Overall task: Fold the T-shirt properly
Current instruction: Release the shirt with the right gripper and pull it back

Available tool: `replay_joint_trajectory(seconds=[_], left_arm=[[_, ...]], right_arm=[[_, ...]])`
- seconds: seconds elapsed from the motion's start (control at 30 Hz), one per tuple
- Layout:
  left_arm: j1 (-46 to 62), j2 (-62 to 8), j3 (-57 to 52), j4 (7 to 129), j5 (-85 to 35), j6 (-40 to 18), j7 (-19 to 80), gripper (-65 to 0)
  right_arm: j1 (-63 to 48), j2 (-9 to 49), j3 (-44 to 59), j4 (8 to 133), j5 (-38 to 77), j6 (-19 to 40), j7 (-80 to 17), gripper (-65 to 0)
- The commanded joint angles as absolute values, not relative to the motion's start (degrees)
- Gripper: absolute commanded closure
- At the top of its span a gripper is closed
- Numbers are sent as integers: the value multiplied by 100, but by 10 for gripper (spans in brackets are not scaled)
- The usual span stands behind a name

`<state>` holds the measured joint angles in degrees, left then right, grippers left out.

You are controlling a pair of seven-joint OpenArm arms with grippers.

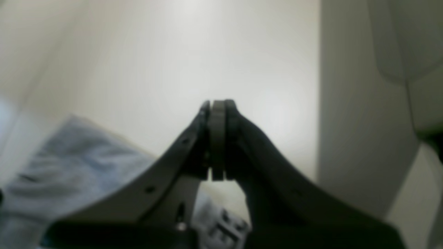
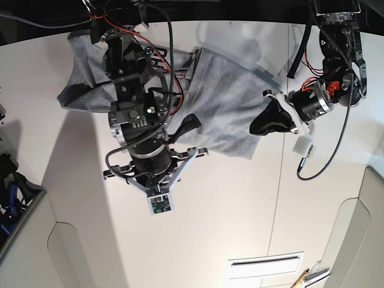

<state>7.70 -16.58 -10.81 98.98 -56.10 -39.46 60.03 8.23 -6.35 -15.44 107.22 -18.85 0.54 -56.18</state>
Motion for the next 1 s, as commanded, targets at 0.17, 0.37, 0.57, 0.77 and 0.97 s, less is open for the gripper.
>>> replay_joint_trajectory(seconds=[0.17, 0.37, 0.57, 0.77, 0.97], left_arm=[[436, -1717, -515, 9312, -5192, -4000, 5889, 0], [521, -1717, -707, 8908, -4335, -3719, 5889, 0], [1011, -1715, -1363, 8910, -4298, -3514, 5892, 0], [1551, -1715, -1662, 8914, -4342, -3509, 5892, 0], [1957, -1656, -1662, 8919, -4652, -3339, 5909, 0]], right_arm=[[314, 95, -735, 10822, -1144, 377, -5725, 0], [-270, 534, 226, 10829, 49, 816, -5878, 0], [-628, 602, 1509, 10901, 1435, 1538, -6045, 0], [-917, 600, 2932, 11120, 3577, 2558, -6348, 0], [-1317, 600, 4141, 11290, 5137, 3273, -6943, 0]])
